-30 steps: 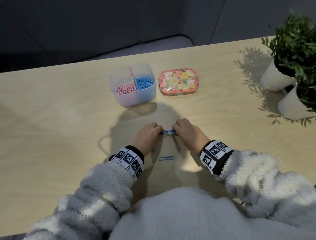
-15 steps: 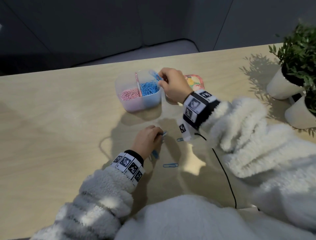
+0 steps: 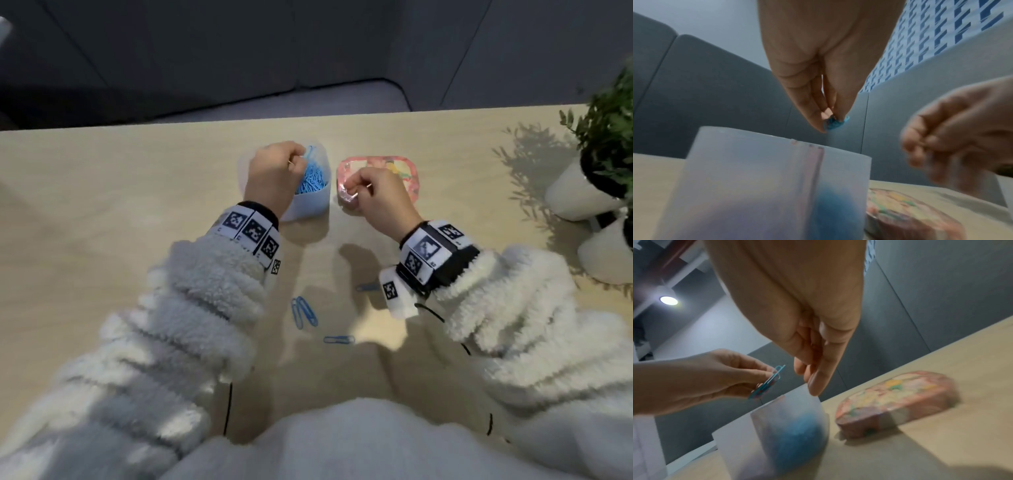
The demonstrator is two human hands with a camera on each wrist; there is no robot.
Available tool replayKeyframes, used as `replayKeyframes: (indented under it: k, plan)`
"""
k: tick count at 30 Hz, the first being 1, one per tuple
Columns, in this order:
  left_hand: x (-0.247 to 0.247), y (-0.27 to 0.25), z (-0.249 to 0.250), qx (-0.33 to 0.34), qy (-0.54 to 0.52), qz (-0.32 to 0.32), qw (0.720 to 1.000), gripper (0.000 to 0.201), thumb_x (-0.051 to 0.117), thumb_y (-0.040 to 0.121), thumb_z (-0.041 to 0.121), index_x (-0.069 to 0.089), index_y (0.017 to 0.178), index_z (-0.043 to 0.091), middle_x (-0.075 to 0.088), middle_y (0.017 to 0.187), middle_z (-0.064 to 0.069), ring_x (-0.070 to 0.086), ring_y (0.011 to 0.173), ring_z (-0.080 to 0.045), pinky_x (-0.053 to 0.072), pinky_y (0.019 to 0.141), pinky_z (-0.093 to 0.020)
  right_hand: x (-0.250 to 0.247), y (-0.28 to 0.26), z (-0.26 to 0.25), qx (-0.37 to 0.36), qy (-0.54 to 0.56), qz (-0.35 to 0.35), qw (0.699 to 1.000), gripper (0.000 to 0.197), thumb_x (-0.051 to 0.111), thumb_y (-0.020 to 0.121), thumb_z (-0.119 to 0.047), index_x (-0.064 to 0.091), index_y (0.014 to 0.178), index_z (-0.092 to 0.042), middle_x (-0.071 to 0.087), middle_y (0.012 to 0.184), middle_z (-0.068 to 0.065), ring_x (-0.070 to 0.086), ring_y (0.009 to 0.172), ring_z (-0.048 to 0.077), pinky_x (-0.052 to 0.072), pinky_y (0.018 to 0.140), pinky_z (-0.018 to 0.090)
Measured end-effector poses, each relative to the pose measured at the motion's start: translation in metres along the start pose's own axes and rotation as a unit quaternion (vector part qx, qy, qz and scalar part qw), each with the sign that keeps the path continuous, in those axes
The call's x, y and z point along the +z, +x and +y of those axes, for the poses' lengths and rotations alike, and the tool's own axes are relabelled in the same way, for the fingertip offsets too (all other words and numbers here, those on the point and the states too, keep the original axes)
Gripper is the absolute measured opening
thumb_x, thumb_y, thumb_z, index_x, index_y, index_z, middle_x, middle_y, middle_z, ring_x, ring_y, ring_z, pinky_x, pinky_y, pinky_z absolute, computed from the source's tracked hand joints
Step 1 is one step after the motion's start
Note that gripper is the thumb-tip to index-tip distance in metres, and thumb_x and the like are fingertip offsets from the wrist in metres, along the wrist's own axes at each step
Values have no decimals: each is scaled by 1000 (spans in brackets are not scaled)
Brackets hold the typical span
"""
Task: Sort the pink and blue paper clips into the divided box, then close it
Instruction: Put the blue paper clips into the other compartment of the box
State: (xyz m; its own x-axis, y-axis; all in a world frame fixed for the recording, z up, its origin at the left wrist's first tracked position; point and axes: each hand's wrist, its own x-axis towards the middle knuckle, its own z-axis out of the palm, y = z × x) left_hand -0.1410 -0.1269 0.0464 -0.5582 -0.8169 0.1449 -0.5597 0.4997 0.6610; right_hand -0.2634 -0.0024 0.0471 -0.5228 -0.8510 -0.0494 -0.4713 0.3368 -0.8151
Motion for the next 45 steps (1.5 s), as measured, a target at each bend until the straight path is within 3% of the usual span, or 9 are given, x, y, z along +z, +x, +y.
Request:
replayKeyframes:
  k: [2,4,10,14,18,29,34,39,45]
  plan:
    - [6,10,2,-22,17,-32,999,32,53,85,15,61,115,8,70,95,-11,62,93,-24,45,84,-27,-5,-19,21,18,-37,-36,999,24,42,85,4,63,77,-2,64,81,9,59,65,11,55,68,21]
    - [11,12,1,-14,59,-54,997,34,50,89,16,56,121,6,68,106,-16,59,104,-29,41,92,-31,-8,-36,42,37,-84,-60,994,27,44,83,1,61,73,-17,65,79,6,61,72,22,54,76,35]
    - [1,-23,1,110,93,-12,990,22,48,91,16,66,96,5,69,93,-18,61,83,-33,46,78,-39,-20,-81,85,70,-184,-112,974,24,53,79,-4,65,98,-12,65,96,9,61,93,28,41,76,25]
    - [-3,-79,-25,130,76,-223,963,11,63,83,12,67,93,11,68,89,-9,61,79,-25,47,71,-31,-19,-96,98,8,-248,-176,953,39,63,81,-15,58,119,-14,53,123,7,48,113,28,43,95,41]
    - [-2,-117,-54,120,67,-354,925,25,76,71,16,70,96,13,64,100,-4,59,88,-19,41,75,-19,-9,-103,91,-48,-272,-184,943,30,61,84,-22,62,114,-19,53,119,4,45,113,25,45,86,39]
    - [25,-145,-41,179,139,-342,912,20,62,83,24,66,91,6,63,94,-13,56,89,-30,42,76,-35,14,-117,85,-2,-229,-165,959,9,56,84,-16,62,86,-9,58,95,7,47,100,23,42,74,36]
    - [29,-154,-42,207,167,-307,914,13,63,70,18,58,71,6,61,72,-13,58,61,-31,30,69,-30,17,-121,88,-10,-167,-155,974,6,55,81,-4,59,86,-3,53,84,9,47,81,25,37,69,31]
    - [24,-155,-42,101,104,-283,948,19,52,91,13,56,106,2,59,102,-16,54,94,-30,35,79,-28,9,-118,90,-6,-136,-129,982,20,52,82,-4,62,99,-3,57,88,8,50,81,22,37,74,27]
    - [16,-145,-46,-94,-70,-309,944,24,35,93,-2,58,96,3,55,88,-2,47,80,-16,38,67,-12,-17,-122,94,49,-72,-50,995,14,45,83,-14,45,71,-21,43,69,-11,44,75,20,26,66,21]
